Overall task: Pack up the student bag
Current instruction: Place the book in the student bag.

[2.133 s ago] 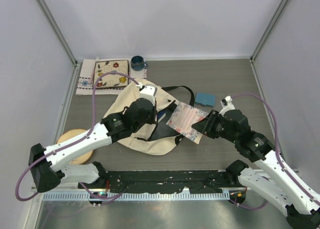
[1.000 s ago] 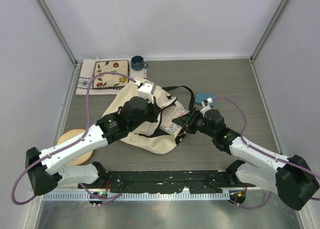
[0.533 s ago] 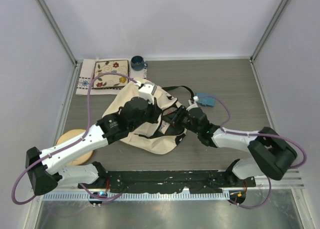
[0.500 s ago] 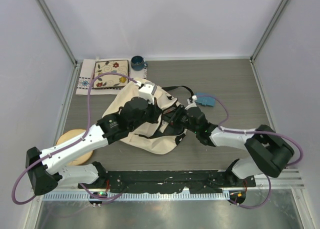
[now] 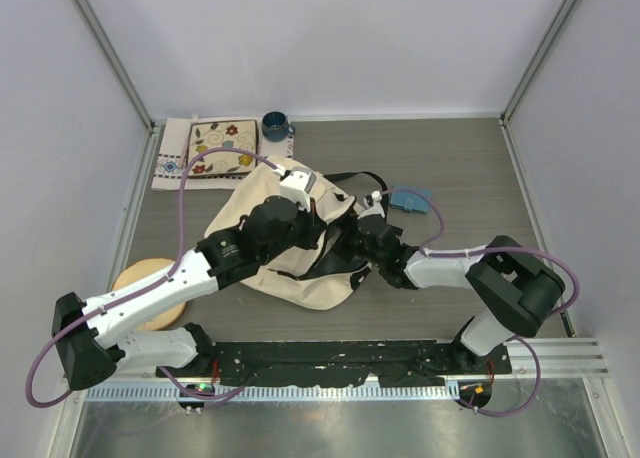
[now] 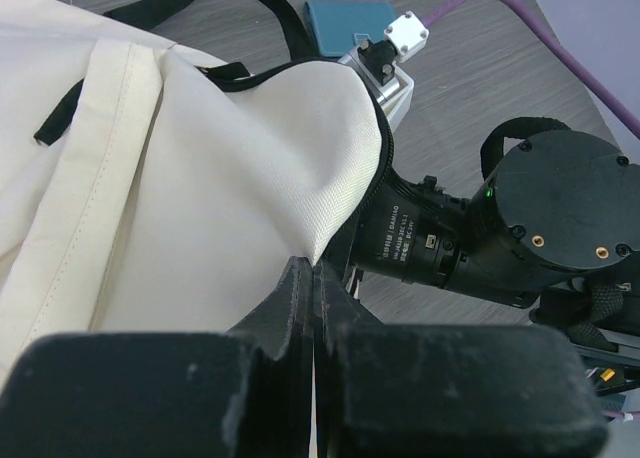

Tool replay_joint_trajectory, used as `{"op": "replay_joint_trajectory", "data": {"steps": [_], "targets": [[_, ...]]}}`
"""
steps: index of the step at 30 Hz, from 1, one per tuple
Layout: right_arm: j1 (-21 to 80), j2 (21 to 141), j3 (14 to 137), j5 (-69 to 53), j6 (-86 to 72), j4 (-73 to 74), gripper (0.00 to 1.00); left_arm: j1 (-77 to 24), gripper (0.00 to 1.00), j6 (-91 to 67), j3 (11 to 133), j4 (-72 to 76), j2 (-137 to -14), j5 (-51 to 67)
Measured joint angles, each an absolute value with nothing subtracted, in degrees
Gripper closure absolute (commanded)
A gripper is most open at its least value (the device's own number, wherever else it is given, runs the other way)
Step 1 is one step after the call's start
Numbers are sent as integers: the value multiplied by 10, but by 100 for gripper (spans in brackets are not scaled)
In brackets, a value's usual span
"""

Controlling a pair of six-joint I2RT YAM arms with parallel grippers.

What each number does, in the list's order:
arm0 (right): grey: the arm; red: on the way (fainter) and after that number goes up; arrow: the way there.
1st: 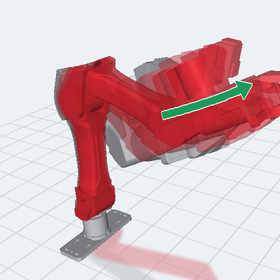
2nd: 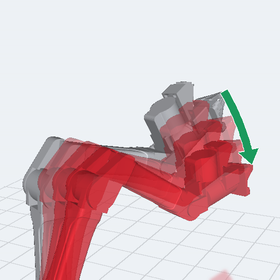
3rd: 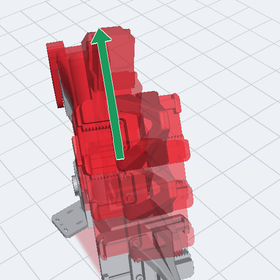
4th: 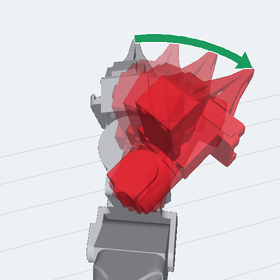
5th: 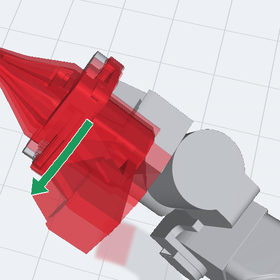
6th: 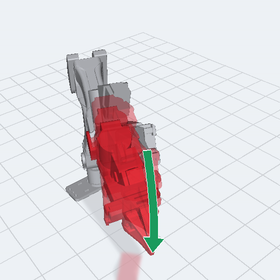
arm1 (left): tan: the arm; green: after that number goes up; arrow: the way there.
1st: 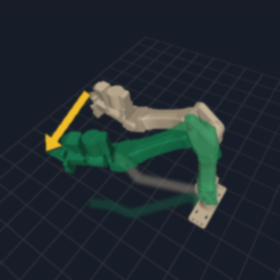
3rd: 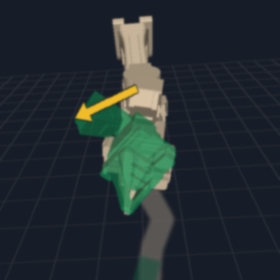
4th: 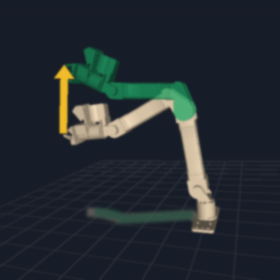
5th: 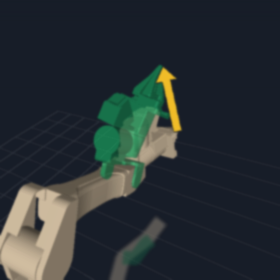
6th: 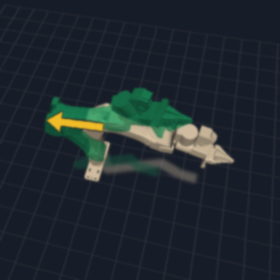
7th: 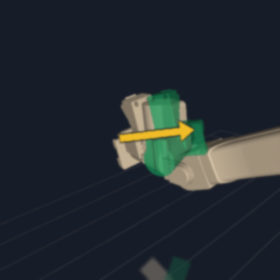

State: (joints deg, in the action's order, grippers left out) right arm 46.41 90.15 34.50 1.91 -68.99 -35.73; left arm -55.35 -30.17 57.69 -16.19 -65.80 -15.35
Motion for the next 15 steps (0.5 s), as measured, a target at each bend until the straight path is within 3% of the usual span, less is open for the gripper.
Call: {"op": "replay_joint_trajectory", "data": {"steps": [15], "targets": [[464, 795, 340, 34, -581, -175, 14, -554, 100, -309, 572, -152, -661, -147]]}}
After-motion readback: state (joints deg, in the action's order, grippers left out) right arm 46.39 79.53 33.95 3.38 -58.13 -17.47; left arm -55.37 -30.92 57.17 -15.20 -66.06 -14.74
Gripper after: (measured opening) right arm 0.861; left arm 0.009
